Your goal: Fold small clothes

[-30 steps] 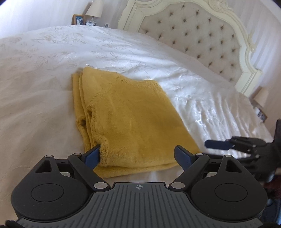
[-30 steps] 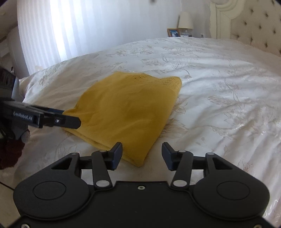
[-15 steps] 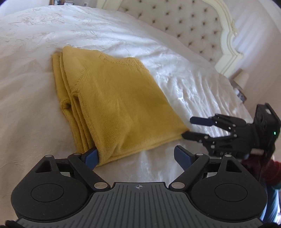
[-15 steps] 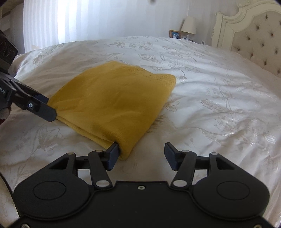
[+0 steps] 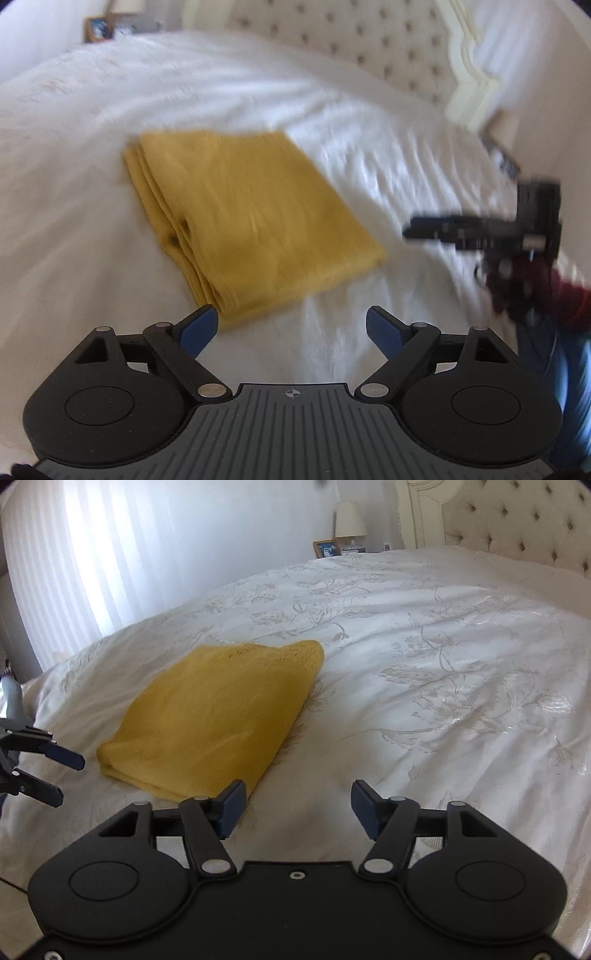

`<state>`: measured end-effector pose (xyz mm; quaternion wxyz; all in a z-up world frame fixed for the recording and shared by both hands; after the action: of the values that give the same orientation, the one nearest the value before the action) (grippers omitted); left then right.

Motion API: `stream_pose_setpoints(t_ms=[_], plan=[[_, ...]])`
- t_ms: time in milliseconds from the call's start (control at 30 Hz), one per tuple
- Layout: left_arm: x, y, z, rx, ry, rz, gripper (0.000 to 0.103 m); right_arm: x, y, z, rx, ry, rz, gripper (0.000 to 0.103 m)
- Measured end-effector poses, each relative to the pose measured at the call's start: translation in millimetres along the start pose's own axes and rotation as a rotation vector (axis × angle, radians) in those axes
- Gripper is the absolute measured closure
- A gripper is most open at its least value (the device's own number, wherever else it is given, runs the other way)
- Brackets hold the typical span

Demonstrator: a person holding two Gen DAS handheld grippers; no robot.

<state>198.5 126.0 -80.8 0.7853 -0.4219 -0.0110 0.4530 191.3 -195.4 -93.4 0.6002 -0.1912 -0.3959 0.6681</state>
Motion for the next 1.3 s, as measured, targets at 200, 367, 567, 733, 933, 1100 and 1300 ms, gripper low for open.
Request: stream_pose_setpoints(t_ms=[200, 367, 567, 733, 933, 1100, 1300], plan=[[37, -45, -17, -0.118, -0.153, 0.179, 0.015, -13, -7, -13, 0.005, -0.019, -0.119, 0.025], [56, -74, -47, -0.167, -0.178, 0.238, 0.016, -15, -2, -15, 0.012, -0.021, -0.132, 0.025], [67, -87, -74, -0.126, -0.254, 0.234, 0.020, -21, 9, -17, 0.003, -0.017, -0.124, 0.022], [80, -87, -84, -0.096, -0.294, 0.288, 0.036, -29, 16, -21, -0.027, -0.054, -0.163, 0.012], [86, -86, -86, -0.109, -0.327, 0.346, 0.083, -32, 15, -27, -0.048, -0.086, -0.181, 0.007], [77, -77, -67, -0.188, -0.331, 0.353, 0.090, -33, 16, -27, -0.045, -0.094, -0.190, 0.007], [96, -60, -65, -0.189, -0.316, 0.440, 0.089, -32, 17, -30, -0.037, -0.089, -0.188, 0.007]])
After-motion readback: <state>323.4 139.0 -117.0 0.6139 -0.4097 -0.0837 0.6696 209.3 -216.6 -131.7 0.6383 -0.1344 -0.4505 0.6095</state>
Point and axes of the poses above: each gripper's, at about its wrist camera, not at the fingertips, and z roughly against the way its jaws point, x to its left, y to its underside, the point moved 5 cm from there along -z, roughly the way its jaws point, and after that the axes turned 5 degrees about y, right-handed, at the moved point
